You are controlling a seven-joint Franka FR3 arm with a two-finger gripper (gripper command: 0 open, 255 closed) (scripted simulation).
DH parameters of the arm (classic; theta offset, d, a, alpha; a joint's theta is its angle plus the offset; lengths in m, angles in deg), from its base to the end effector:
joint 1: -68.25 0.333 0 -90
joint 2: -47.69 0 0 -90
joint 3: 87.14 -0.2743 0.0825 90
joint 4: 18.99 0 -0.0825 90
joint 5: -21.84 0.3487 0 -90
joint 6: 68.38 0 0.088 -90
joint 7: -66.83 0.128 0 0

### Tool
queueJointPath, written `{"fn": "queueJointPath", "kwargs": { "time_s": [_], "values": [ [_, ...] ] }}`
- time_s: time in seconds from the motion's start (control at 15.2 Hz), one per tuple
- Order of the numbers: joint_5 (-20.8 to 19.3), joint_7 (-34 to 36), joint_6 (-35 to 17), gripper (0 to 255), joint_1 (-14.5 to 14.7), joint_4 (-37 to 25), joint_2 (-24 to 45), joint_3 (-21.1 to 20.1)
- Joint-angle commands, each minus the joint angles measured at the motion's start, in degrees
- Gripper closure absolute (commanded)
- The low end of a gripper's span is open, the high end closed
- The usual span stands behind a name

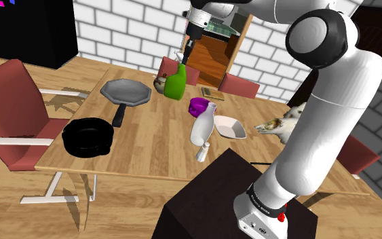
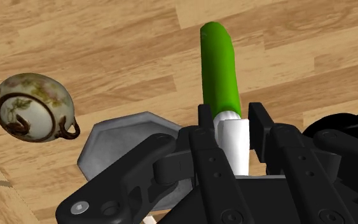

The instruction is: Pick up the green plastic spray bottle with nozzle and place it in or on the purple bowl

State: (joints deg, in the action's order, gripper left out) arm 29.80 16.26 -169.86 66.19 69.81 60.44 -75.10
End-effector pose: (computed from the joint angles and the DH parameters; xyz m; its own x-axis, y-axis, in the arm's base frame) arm 0.5747 -0.1195 0.4682 0.8163 0.5732 0.0714 0.5771 -0.8148 -0.0550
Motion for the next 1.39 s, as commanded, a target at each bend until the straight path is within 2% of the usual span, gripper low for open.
{"fn": "queueJointPath", "kwargs": {
  "time_s": [0.0,0.33,0.66,1.06,1.19,1.25,1.32],
  "values": [
    [0.2,-2.4,1.4,255,-1.6,-1.5,0.3,0.9],
    [1.0,-8.3,5.5,255,-5.8,-6.4,1.9,3.2],
    [2.4,-14.1,10.4,255,-10.5,-13.9,5.3,5.3],
    [5.1,-20.7,18.3,255,-17.8,-28.3,12.8,7.1],
    [6.4,-22.6,22.0,255,-21.1,-35.6,16.7,7.3],
    [7.4,-23.5,24.8,255,-23.4,-41.5,19.8,7.3],
    [7.1,-23.7,23.4,255,-23.0,-39.1,18.9,7.3]
  ]
}}
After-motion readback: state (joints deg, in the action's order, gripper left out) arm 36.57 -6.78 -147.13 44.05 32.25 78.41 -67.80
